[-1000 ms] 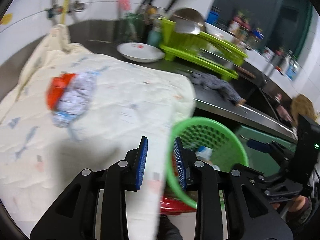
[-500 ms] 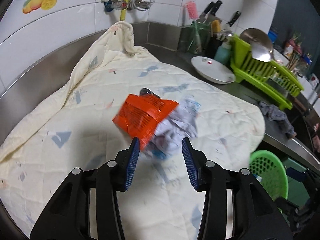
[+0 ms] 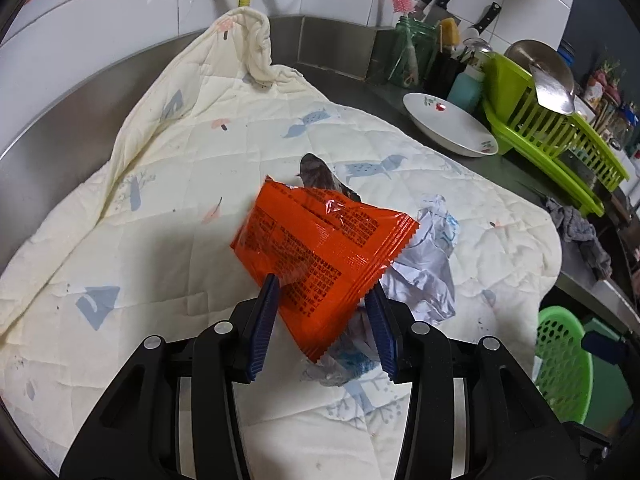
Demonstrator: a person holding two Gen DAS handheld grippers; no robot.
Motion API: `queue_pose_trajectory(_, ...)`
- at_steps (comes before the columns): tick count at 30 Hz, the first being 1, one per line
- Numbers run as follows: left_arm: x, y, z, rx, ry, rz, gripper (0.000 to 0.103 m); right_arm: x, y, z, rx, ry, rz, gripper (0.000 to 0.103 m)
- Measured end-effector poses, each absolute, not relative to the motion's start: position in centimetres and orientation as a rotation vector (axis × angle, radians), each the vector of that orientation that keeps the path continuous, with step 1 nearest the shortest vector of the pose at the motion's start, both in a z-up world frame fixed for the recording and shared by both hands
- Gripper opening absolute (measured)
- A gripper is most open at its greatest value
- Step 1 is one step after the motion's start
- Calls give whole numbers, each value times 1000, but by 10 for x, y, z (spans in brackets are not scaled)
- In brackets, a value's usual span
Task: Collect trash
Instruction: 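Grasp the orange snack bag with the left tool while the right tool grasps the crumpled paper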
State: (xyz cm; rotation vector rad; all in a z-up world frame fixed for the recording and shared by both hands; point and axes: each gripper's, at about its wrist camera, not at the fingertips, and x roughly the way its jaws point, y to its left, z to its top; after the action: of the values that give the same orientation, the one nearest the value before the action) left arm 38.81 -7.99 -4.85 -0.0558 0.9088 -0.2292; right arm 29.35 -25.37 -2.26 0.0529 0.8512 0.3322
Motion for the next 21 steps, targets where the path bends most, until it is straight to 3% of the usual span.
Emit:
queue_pose_trajectory(4,391,-75,-47,-72,883,-243,44,303,-246,-26,52,858,343,86)
queue_pose_trajectory(6,391,-72,-47,-79,876,-264,30,308,-242,-28,47,861,348,86)
queue_pose_trajectory(12,385,-61,-44,-84,845,-278,18,325,-233,-31,67,866,368,86)
queue_pose_trajectory(21,371,-29,-35,-154,814,-272,15,360,-203,-36,115,873,404,84)
